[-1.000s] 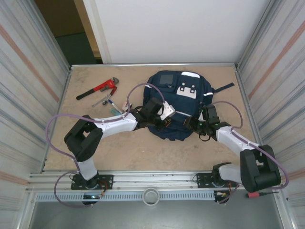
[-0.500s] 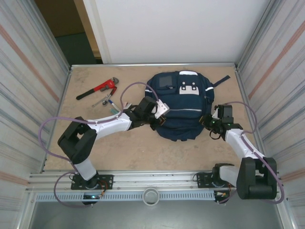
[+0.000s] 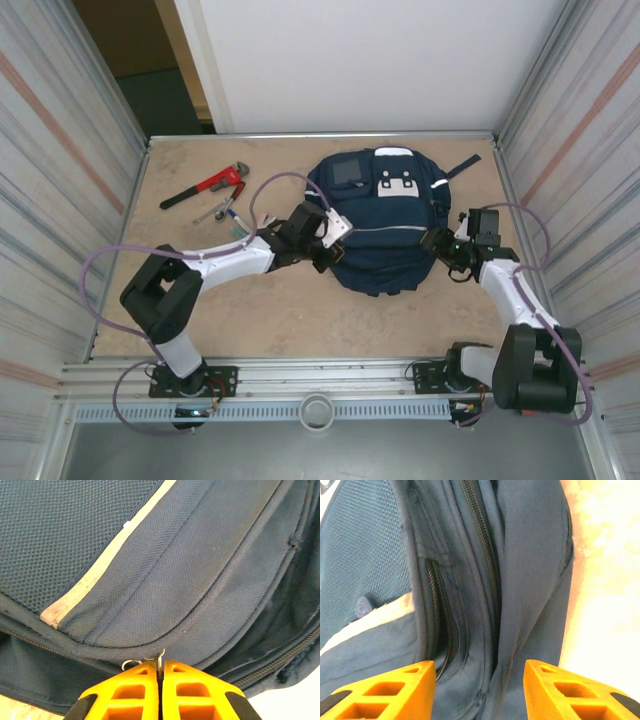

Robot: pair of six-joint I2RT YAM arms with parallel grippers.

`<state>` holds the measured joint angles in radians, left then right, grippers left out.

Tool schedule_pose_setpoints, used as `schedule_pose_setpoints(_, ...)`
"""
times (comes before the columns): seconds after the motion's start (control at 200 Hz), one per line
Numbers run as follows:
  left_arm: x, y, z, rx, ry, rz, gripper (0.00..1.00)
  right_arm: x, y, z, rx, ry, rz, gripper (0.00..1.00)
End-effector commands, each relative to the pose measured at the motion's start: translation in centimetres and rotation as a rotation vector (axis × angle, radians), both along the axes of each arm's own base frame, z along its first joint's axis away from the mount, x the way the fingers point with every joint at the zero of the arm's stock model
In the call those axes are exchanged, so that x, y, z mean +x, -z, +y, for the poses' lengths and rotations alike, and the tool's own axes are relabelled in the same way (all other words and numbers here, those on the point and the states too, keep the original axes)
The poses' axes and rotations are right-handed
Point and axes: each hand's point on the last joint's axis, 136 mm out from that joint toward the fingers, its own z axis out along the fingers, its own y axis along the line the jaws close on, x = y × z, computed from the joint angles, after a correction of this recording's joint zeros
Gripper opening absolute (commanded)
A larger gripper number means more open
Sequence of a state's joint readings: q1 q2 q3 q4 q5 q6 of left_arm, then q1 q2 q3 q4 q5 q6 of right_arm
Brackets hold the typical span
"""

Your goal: Pack the student bag

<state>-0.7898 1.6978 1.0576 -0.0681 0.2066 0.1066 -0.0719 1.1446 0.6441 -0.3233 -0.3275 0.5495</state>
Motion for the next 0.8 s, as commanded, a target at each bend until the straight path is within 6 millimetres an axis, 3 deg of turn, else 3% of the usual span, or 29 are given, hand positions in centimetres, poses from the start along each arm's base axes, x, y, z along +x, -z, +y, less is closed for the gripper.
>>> schedule_pose_setpoints(0.0, -0.9, -2.8, -2.6, -0.101, 0.064, -0.004, 0.00, -2.5, 1.0, 0.9, 0.024, 0.006, 0.029, 0.59)
schedule_pose_setpoints(0.095, -1.2, -3.0, -3.1, -0.107, 0.078, -0.004, 0.00, -3.3, 1.9, 2.5, 0.079, -0.001, 0.028, 0.65)
schedule_pose_setpoints(0.2, -1.2, -3.1, -3.2, -0.101, 0.082, -0.006, 0.00, -2.8, 2.1, 4.7, 0.096, -0.035, 0.004, 0.67)
schedule_pose_setpoints(0.296, -1.1, -3.0, -3.0, -0.092, 0.072, -0.017, 0.00, -2.3, 2.6, 5.2, 0.040, -0.045, 0.019, 0.65)
schedule_pose_setpoints(0.451, -0.4, -2.5, -1.9, -0.039, 0.042, -0.051, 0.00, -1.9, 3.5, 3.1, 0.006, 0.000, 0.035, 0.22)
schedule_pose_setpoints(0.546, 0.3, -2.1, -0.5, 0.010, 0.015, -0.074, 0.00, -1.8, 3.0, 1.2, 0.013, 0.048, 0.014, 0.05)
schedule_pose_setpoints(0.666, 2.0, -1.4, 1.8, 0.059, -0.027, -0.103, 0.00, -2.1, 2.5, -0.2, 0.002, 0.078, -0.005, 0.00)
schedule_pose_setpoints(0.797, 4.4, -0.8, 3.5, 0.071, -0.081, -0.095, 0.00, -2.1, 2.3, 0.1, 0.001, 0.041, -0.007, 0.00)
